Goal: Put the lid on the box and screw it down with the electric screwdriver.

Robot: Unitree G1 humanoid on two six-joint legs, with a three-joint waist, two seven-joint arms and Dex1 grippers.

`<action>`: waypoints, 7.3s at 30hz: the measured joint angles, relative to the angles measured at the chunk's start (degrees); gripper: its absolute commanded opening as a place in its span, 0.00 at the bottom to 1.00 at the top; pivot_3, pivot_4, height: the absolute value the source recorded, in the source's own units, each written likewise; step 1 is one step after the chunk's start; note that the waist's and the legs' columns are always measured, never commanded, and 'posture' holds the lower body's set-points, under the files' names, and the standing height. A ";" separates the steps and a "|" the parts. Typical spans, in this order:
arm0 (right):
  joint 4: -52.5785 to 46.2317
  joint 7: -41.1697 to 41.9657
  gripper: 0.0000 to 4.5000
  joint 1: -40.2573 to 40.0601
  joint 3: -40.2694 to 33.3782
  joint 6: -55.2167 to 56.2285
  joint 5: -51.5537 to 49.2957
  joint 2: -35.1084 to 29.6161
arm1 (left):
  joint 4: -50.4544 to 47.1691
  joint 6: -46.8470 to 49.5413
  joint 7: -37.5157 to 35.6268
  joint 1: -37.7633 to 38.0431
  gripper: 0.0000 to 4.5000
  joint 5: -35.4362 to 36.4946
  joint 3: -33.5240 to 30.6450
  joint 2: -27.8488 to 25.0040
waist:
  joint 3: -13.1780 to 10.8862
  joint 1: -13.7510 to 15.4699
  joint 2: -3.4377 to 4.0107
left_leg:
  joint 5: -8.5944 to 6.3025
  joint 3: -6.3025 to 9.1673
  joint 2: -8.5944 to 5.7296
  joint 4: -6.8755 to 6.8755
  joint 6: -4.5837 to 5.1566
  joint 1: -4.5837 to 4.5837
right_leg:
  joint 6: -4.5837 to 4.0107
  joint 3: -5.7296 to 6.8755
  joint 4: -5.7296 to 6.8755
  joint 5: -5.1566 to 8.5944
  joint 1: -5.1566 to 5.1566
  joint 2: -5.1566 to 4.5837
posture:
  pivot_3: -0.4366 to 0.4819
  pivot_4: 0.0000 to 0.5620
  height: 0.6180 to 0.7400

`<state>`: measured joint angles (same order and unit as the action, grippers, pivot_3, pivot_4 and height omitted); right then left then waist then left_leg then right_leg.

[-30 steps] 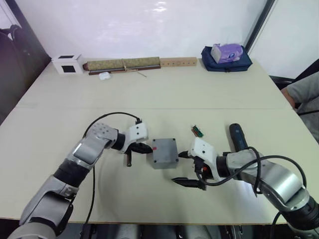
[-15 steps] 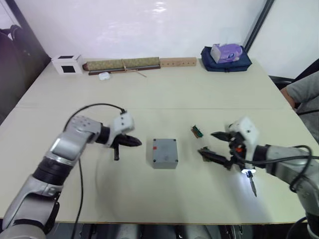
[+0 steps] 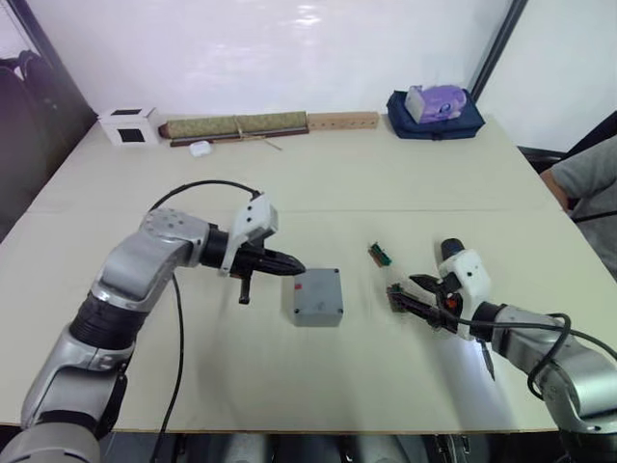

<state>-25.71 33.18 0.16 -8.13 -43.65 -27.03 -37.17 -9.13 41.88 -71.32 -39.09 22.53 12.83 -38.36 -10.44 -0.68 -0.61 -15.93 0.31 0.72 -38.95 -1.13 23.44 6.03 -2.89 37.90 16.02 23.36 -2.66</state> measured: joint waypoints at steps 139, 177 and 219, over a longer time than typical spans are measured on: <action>-3.08 -1.10 0.01 13.22 14.72 2.45 2.75 7.05 | 1.25 1.03 6.85 6.06 0.00 2.63 -1.24 -0.87 | -0.01 -0.17 0.00 | 0.00 0.04 0.02 0.00 0.00 0.01 | -0.04 0.03 0.01 0.02 0.02 0.00 | 0.48 0.27 1.00; -3.40 -0.11 0.01 12.21 14.29 3.26 3.21 6.89 | 1.24 1.17 6.81 5.63 0.00 2.70 -1.24 0.08 | -0.01 -0.16 0.00 | 0.00 0.04 0.02 0.00 0.00 0.01 | -0.04 0.03 0.01 0.02 0.02 0.00 | 0.48 0.27 1.00; -3.99 1.35 0.01 11.58 15.12 4.39 4.96 5.90 | -0.28 2.75 5.75 5.20 0.00 4.39 -1.26 0.01 | -0.01 -0.17 0.00 | 0.00 0.04 0.02 0.00 0.00 0.01 | -0.04 0.03 0.00 0.03 0.02 0.00 | 0.48 0.27 1.00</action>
<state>-29.69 34.53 11.74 6.99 -39.27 -22.06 -31.28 -9.42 44.63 -65.57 -33.89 26.92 11.57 -38.35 -10.45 -0.84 -0.61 -15.94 0.35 0.74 -38.95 -1.13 23.45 5.98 -2.86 37.91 16.05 23.38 -2.66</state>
